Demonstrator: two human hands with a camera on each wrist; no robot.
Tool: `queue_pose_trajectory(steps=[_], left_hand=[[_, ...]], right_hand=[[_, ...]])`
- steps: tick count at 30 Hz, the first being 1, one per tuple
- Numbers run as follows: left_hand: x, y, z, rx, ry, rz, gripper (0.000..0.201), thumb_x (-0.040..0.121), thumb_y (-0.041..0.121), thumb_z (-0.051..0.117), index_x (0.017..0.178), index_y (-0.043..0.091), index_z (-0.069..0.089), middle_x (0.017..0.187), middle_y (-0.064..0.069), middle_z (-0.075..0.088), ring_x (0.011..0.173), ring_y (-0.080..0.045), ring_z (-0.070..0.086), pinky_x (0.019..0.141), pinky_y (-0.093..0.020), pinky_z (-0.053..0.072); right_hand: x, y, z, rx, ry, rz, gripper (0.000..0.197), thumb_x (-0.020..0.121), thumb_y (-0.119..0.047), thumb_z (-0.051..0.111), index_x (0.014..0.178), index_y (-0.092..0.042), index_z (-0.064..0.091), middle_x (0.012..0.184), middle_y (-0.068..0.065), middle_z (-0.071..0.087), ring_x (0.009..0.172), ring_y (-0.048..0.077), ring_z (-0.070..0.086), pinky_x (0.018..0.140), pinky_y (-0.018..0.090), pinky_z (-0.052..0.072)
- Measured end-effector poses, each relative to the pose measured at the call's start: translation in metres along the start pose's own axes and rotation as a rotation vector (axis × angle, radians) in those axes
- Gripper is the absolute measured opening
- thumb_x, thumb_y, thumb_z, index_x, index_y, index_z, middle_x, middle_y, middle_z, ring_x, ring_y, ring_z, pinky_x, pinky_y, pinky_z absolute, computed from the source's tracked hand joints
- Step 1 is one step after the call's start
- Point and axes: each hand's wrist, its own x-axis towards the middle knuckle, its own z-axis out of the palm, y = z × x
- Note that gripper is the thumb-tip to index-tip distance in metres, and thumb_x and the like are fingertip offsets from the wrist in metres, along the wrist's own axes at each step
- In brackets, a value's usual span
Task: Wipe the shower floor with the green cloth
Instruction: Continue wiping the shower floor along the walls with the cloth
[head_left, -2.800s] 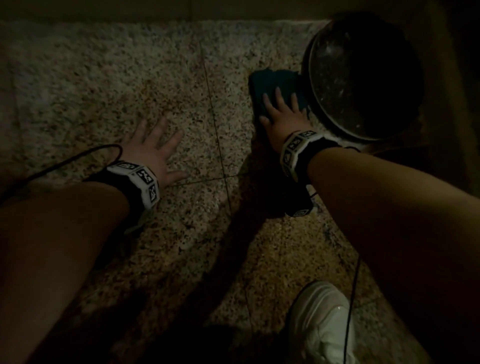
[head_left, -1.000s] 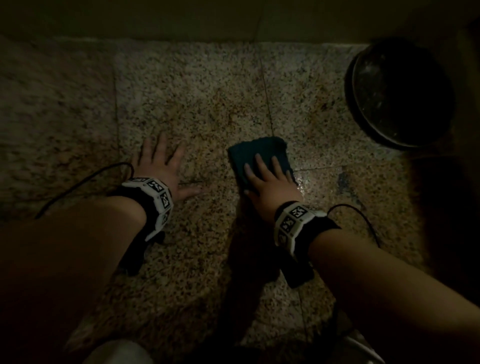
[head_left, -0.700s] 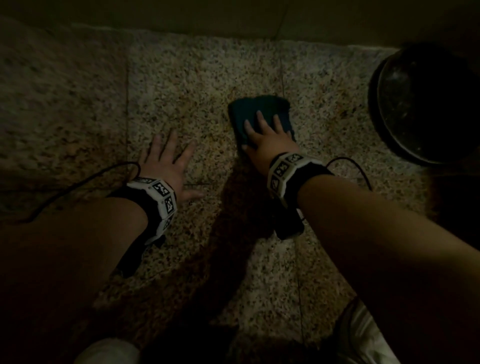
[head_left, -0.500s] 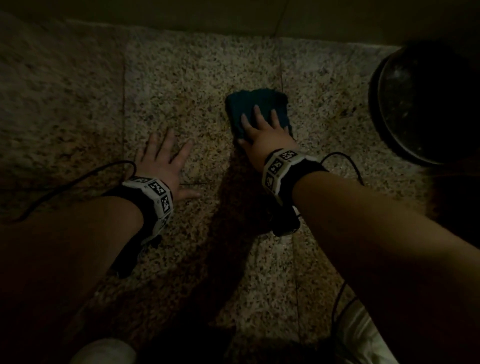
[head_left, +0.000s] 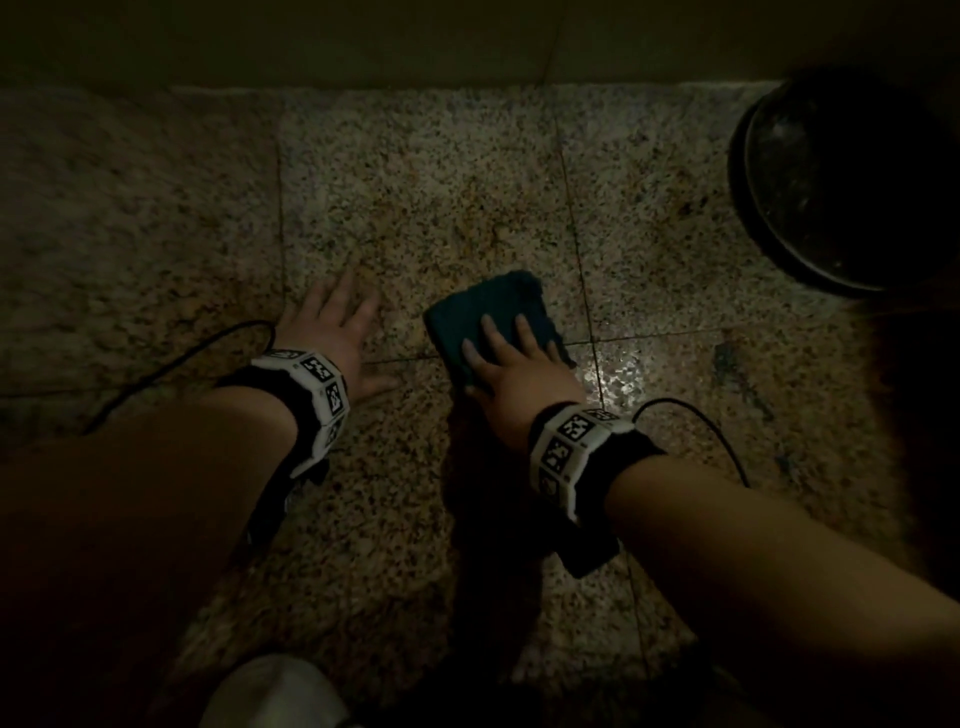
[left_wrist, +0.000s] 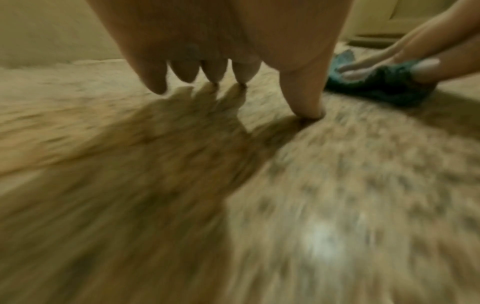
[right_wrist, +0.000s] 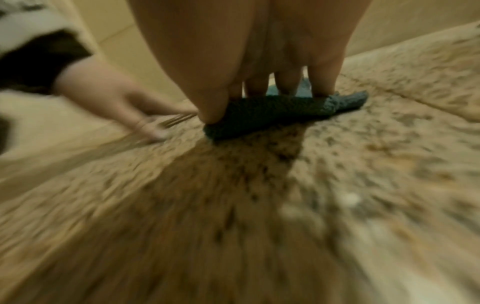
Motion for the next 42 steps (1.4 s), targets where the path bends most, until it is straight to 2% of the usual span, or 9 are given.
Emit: queue_pose_trajectory(steps=[4, 9, 19, 26, 33, 38, 42], left_hand=[[-0.009, -0.014, 0.010, -0.051, -0.044, -0.115, 0.103, 0.075, 0.082, 0.034, 0.146, 0.032, -0.022, 0.155, -0.002, -0.023, 0.144, -0.028, -0.011, 0.117, -0.047, 0.011], [-0.009, -0.017, 0.011, -0.052, -0.066, -0.100, 0.101, 0.077, 0.080, 0.032, 0.145, 0.031, -0.025, 0.154, -0.002, -0.028, 0.144, -0.028, -0.014, 0.116, -0.046, 0.011], [-0.005, -0.021, 0.015, -0.072, -0.105, -0.087, 0.102, 0.076, 0.081, 0.029, 0.141, 0.032, -0.032, 0.151, -0.002, -0.034, 0.143, -0.029, -0.018, 0.116, -0.046, 0.001], [-0.008, -0.020, 0.014, -0.087, -0.087, -0.075, 0.100, 0.078, 0.079, 0.033, 0.143, 0.033, -0.028, 0.151, -0.001, -0.033, 0.143, -0.029, -0.018, 0.116, -0.046, 0.002], [-0.012, -0.021, 0.012, -0.165, -0.070, -0.066, 0.099, 0.081, 0.073, 0.041, 0.146, 0.032, -0.022, 0.152, 0.001, -0.033, 0.143, -0.028, -0.019, 0.116, -0.045, 0.001], [-0.018, -0.038, 0.018, -0.084, -0.068, -0.172, 0.115, 0.073, 0.079, 0.048, 0.147, 0.026, -0.022, 0.153, -0.006, -0.029, 0.143, -0.031, -0.018, 0.116, -0.046, 0.004], [-0.025, -0.047, 0.023, -0.127, -0.130, -0.223, 0.120, 0.069, 0.082, 0.046, 0.146, 0.023, -0.025, 0.152, -0.009, -0.031, 0.143, -0.033, -0.015, 0.117, -0.047, 0.009]], right_hand=[[0.005, -0.002, -0.008, 0.014, -0.002, 0.021, 0.053, 0.102, -0.043, 0.024, 0.151, -0.037, 0.004, 0.157, -0.008, -0.018, 0.144, 0.026, -0.017, 0.117, 0.049, 0.000], [0.027, -0.010, -0.028, 0.013, 0.026, 0.040, 0.053, 0.103, -0.043, 0.024, 0.151, -0.036, 0.003, 0.158, -0.007, -0.017, 0.145, 0.029, -0.015, 0.117, 0.051, 0.002], [0.078, -0.024, -0.077, 0.012, 0.045, 0.066, 0.054, 0.103, -0.041, 0.026, 0.151, -0.036, 0.003, 0.158, -0.006, -0.017, 0.145, 0.030, -0.015, 0.117, 0.052, 0.002], [0.069, -0.025, -0.072, 0.010, 0.044, 0.048, 0.052, 0.103, -0.040, 0.026, 0.151, -0.035, 0.006, 0.158, -0.005, -0.014, 0.145, 0.030, -0.013, 0.116, 0.052, 0.002], [0.030, -0.041, -0.030, -0.057, -0.056, -0.052, 0.053, 0.103, -0.042, 0.024, 0.151, -0.035, 0.003, 0.158, -0.006, -0.018, 0.145, 0.028, -0.015, 0.117, 0.050, 0.001], [0.019, -0.048, -0.013, -0.089, -0.068, -0.106, 0.053, 0.103, -0.040, 0.025, 0.151, -0.035, 0.003, 0.157, -0.007, -0.018, 0.145, 0.027, -0.016, 0.117, 0.049, 0.000], [0.023, -0.048, -0.015, -0.068, -0.071, -0.096, 0.053, 0.103, -0.041, 0.024, 0.151, -0.036, 0.003, 0.157, -0.008, -0.019, 0.144, 0.027, -0.018, 0.117, 0.049, -0.002]])
